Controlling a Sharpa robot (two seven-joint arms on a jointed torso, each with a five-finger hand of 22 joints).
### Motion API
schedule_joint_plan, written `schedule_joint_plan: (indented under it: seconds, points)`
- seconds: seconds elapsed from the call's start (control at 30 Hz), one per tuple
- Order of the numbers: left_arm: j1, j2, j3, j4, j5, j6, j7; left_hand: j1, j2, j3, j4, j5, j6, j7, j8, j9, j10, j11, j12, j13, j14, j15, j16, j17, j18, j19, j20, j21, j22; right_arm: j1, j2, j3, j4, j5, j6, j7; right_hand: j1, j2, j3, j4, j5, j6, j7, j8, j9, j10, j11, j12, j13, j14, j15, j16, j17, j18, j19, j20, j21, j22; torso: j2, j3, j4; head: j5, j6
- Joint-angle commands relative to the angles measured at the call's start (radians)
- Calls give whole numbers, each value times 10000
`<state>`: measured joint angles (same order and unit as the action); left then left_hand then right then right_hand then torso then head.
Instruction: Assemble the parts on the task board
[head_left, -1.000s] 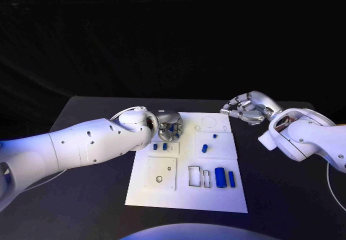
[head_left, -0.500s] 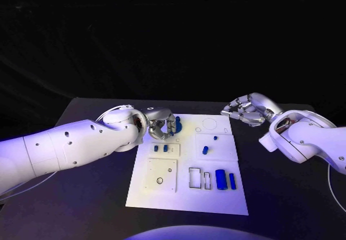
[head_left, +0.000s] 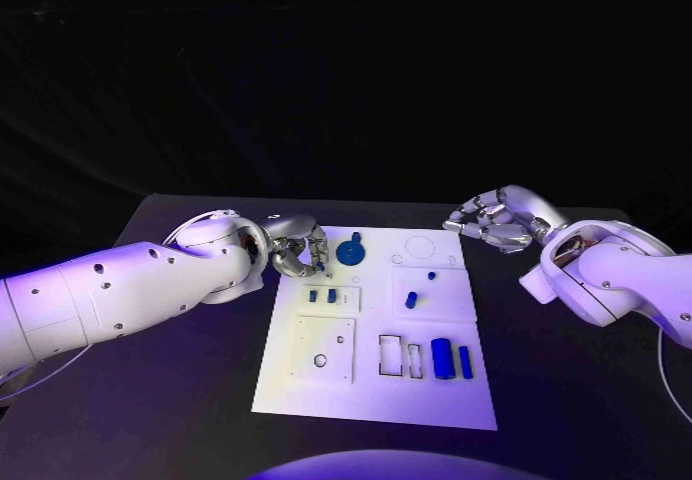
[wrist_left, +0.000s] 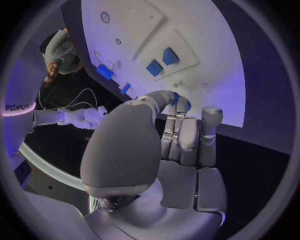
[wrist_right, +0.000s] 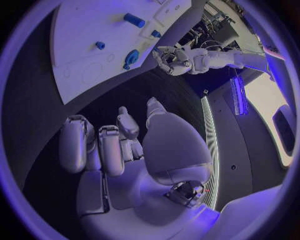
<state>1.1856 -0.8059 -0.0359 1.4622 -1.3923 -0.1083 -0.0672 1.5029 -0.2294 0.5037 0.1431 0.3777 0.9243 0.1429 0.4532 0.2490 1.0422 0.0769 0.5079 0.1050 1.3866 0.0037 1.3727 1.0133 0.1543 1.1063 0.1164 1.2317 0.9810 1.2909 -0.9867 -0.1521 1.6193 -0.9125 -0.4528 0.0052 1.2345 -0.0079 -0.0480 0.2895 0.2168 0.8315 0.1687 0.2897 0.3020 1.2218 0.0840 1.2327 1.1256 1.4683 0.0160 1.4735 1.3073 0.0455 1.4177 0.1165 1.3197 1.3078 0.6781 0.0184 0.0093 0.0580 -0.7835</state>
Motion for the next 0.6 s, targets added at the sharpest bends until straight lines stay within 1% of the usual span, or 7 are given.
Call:
schedule_joint_plan:
  seconds: [0.03,0.2,0.27,0.43,0.6]
  points:
    - [-15,-5,5,26,269,155,-41,-108,-11,-19,-26,-43,107,0,-63,-7,103,-7,-82,-16,61,30,38,-10,-164,39,-22,37,-1,-14,2,0,4,-52,33,56,43,58,-38,13,58,-76,-7,38,-13,-61,10,-21,3,485,-61,-54,311,199,-48,-4,-34,934,7,2,-10,31,-4]
    - [-70,38,0,-52,332,154,-26,-143,-27,-28,-19,-41,117,-5,-80,-9,116,-10,-112,-22,63,29,41,-13,-165,39,-22,37,4,-17,4,0,2,-52,32,52,43,58,-38,13,58,-76,-7,38,-13,-61,10,-21,3,485,-61,-54,311,199,-48,-4,-34,934,20,10,-27,59,-2]
    - [-92,81,-3,-112,345,146,-17,-190,-47,-42,-5,-41,121,-6,-101,-13,124,-8,-145,-28,65,30,43,-18,-164,33,-21,33,0,-18,3,0,4,-52,33,51,43,58,-38,13,58,-76,-7,38,-13,-61,10,-21,3,485,-61,-54,311,199,-48,-4,-34,934,20,12,-28,39,-3]
    - [-119,219,-19,-279,351,133,-3,-202,-48,-43,-1,-40,125,-7,-108,-13,129,-9,-156,-30,70,30,50,-5,-167,43,-21,39,14,-19,6,0,6,-52,33,49,75,81,-81,19,61,-76,-9,48,-19,-67,8,-29,-10,487,-63,-58,310,199,-43,-6,-38,937,19,15,-37,61,-10]
    - [-141,369,-36,-441,345,155,-5,-203,-42,-39,-1,-38,129,-8,-112,-13,136,-11,-163,-31,73,29,52,-2,-168,45,-21,41,17,-19,3,0,12,-52,33,47,75,81,-81,19,61,-76,-9,48,-19,-67,8,-29,-10,487,-63,-58,310,199,-43,-6,-38,937,22,14,-29,40,-29]
